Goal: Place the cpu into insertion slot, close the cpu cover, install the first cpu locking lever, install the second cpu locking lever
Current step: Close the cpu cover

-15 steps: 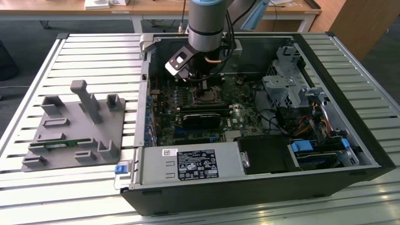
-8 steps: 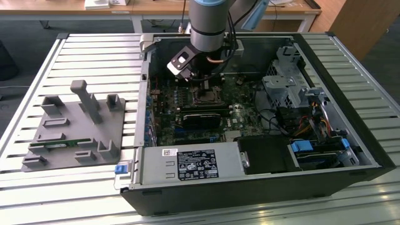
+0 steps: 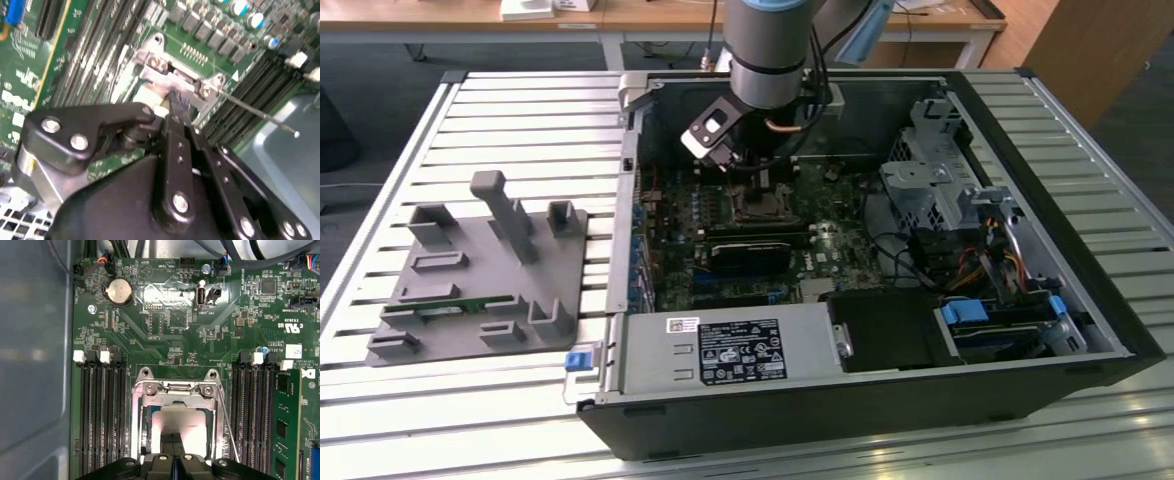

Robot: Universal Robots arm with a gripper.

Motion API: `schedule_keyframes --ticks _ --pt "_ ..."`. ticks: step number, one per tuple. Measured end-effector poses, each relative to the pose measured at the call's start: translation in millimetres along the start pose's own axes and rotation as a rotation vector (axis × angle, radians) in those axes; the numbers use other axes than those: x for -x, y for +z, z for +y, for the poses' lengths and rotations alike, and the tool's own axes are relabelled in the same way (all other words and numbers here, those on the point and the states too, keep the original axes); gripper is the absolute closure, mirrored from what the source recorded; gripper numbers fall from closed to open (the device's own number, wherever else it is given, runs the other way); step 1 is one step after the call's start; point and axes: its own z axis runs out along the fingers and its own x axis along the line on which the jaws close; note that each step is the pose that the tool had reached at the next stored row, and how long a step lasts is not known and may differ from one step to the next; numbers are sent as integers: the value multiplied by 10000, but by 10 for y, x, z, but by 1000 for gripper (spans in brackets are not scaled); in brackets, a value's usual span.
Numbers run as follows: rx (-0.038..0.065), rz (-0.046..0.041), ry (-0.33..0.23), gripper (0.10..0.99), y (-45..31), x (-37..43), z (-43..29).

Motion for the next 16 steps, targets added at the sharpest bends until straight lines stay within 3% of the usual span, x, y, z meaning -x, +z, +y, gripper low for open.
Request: schedule_keyframes --ticks 10,16 --pt "-10 -15 2 980 -129 -4 -2" --pt "-14 -14 2 980 -128 -4 36"
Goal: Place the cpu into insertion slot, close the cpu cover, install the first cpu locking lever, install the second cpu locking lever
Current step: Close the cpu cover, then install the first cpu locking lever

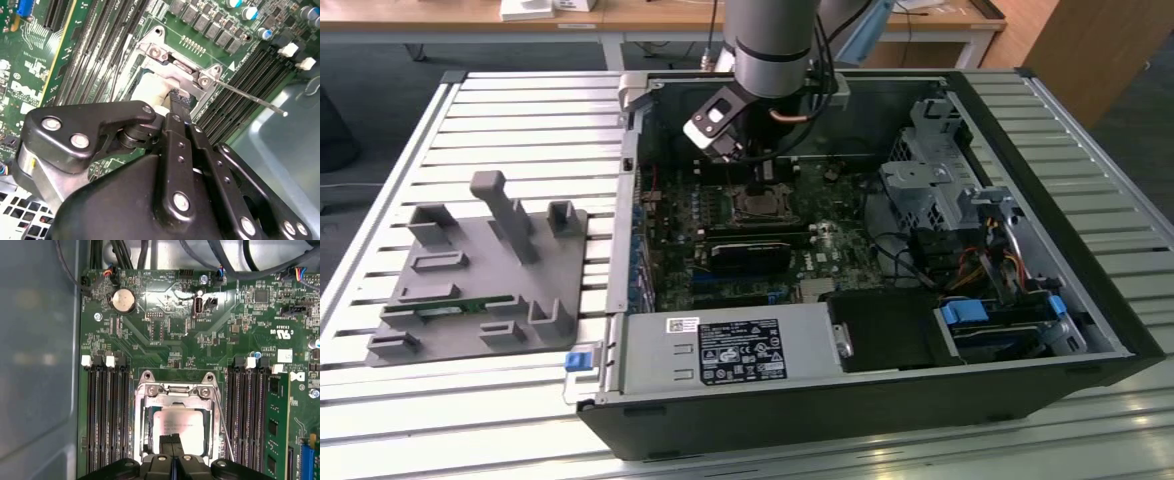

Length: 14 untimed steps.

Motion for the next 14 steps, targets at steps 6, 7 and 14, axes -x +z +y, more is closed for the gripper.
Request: schedule_keyframes --ticks 6,7,14 --pt "-3 0 0 980 0 0 36" --pt "-3 0 1 980 0 0 41" --pt "-3 0 1 980 0 0 64"
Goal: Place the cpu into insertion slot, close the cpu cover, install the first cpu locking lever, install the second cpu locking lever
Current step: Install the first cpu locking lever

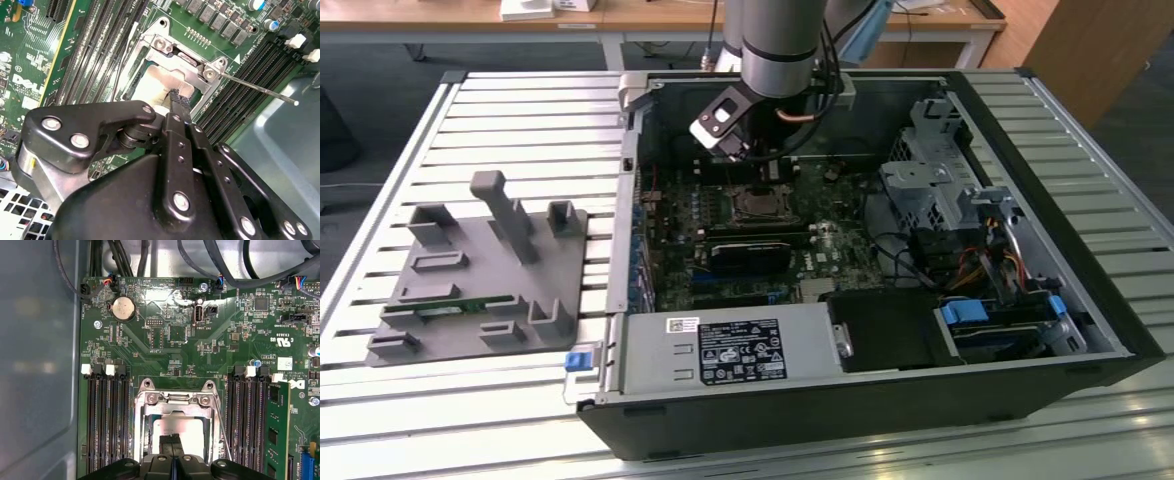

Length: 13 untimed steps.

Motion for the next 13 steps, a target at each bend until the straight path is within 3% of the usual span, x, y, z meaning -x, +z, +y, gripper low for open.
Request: schedule_keyframes --ticks 13 --pt "0 0 -1 980 -51 -2 0"
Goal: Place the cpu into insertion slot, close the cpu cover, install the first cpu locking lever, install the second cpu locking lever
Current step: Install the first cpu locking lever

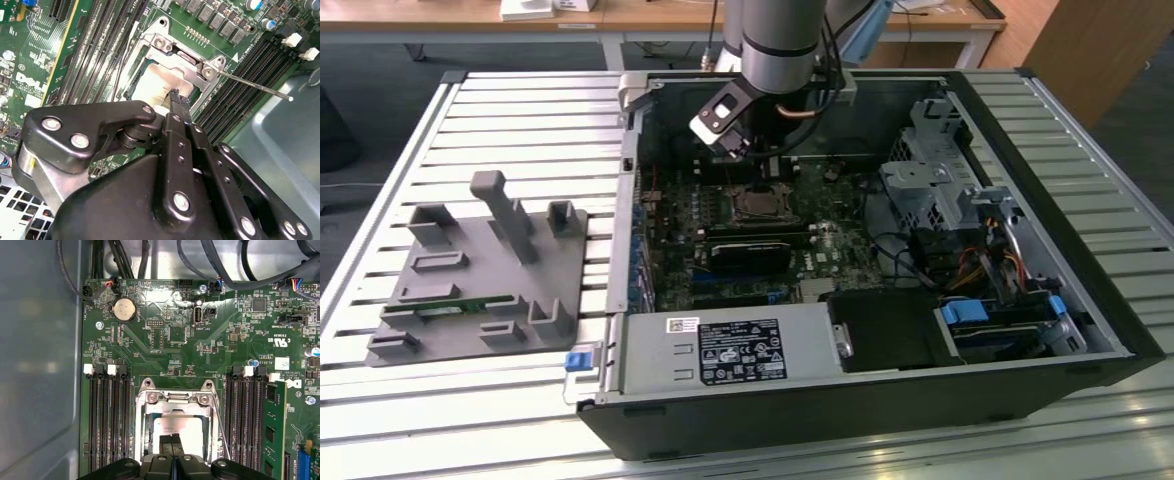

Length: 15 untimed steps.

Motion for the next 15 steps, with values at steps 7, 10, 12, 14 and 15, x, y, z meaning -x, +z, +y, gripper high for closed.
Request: schedule_keyframes --ticks 7,10,12,14,15 --pt "0 0 -1 980 -39 -1 0" --pt "0 1 0 980 -49 -2 0" --pt "0 0 0 980 -54 -2 0" --pt "1 2 -1 980 -59 -3 0" --pt "0 1 0 980 -62 -3 0"
